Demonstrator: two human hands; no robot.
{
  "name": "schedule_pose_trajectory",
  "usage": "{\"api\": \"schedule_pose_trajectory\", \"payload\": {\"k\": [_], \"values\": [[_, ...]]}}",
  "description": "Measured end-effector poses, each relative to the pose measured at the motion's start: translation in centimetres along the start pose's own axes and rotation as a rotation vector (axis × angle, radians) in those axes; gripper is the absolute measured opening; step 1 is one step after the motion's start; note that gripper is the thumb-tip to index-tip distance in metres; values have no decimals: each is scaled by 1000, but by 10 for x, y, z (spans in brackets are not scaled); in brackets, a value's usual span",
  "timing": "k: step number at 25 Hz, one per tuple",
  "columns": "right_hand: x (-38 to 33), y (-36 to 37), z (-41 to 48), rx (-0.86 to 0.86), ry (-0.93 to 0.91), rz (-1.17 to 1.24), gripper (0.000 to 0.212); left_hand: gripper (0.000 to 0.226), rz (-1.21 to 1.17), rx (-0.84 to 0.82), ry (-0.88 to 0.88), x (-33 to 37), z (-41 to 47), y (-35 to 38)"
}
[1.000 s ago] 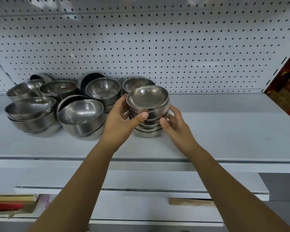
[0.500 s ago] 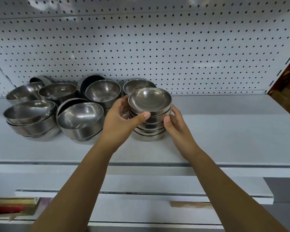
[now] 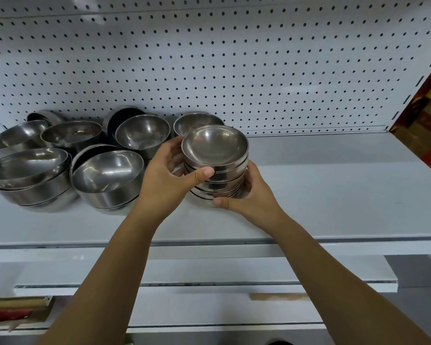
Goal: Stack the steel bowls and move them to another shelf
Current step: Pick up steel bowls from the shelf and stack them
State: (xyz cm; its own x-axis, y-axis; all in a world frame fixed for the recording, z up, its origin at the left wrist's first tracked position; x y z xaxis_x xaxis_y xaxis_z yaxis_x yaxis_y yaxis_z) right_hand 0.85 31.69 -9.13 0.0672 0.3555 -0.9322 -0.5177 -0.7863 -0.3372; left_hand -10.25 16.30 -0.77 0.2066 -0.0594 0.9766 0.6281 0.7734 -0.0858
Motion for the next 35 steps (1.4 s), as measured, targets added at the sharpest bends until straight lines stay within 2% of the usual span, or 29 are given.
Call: {"api": "schedule_pose_trajectory", "payload": {"k": [7, 10, 16, 22, 26, 35], "values": [[-1, -21, -16, 92, 38, 52, 101, 85, -52, 25, -1, 7, -7, 18], [-4, -50, -28, 142, 37, 60, 104, 78, -93, -19, 10, 15, -8, 41], [4, -121, -79, 288, 55, 93, 99, 86, -126, -147, 30, 31, -14, 119], [12, -216, -150, 417, 58, 89, 100, 80, -155, -306, 57, 58, -39, 228], [25, -297, -223, 528, 83, 42, 107, 86, -200, -431, 58, 73, -72, 323], [58, -497, -442, 808, 169, -107, 106, 100, -303, -772, 20, 99, -197, 594]]}}
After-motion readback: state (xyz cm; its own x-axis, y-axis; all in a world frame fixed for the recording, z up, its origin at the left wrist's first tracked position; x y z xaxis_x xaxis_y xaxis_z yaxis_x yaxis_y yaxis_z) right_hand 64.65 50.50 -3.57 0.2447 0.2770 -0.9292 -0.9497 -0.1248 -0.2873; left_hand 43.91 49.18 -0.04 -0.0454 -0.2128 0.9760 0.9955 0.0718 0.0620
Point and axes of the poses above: each hand's wrist, its own z-axis towards the middle knuckle, its own y-axis out of the palm, x = y × z, the point moved 10 cm from there along z, towards the middle knuckle, and after that the axes turned 7 degrees about -z, right-handed, at the moved point
